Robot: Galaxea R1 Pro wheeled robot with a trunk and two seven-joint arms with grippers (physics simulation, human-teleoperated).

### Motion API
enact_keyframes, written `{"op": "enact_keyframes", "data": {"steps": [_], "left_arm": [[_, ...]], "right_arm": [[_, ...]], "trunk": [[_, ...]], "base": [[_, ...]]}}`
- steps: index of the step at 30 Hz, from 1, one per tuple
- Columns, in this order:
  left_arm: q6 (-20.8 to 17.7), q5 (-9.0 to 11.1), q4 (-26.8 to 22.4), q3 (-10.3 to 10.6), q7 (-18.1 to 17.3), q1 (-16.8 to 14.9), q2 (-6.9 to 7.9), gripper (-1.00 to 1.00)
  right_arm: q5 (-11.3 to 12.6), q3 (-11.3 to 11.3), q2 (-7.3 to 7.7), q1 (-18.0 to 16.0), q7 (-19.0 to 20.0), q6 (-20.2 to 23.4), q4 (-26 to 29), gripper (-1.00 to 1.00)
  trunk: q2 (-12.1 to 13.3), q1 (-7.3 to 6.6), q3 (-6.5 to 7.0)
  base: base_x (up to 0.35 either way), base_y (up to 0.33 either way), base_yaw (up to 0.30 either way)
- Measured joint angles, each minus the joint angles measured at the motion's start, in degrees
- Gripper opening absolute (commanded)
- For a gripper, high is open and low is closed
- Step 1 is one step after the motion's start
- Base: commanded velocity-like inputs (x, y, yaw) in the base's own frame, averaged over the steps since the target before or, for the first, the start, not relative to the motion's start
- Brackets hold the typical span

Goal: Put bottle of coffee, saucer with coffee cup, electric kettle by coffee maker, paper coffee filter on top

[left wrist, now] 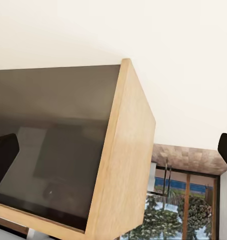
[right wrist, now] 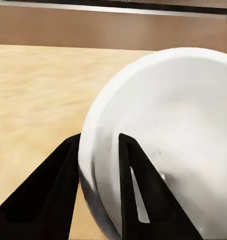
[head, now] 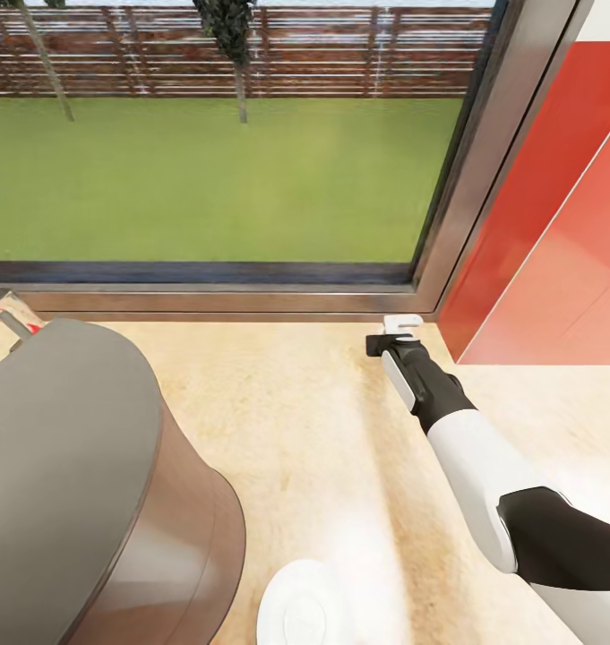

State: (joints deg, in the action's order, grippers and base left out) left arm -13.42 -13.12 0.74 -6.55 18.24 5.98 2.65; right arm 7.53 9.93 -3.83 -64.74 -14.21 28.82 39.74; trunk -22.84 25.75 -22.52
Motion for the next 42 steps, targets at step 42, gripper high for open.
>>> {"op": "enact_keyframes", "data": {"steps": [42], "left_arm": [[0.7, 0.0, -0.1, -0.1, 0.0, 0.6, 0.6, 1.0]], "right_arm": [[0.5, 0.1, -0.53, 0.0, -0.3, 3.4, 5.2, -1.0]], "trunk": [[0.0, 0.02, 0.08]], "base": [[-0.014, 0.0, 0.0]]}}
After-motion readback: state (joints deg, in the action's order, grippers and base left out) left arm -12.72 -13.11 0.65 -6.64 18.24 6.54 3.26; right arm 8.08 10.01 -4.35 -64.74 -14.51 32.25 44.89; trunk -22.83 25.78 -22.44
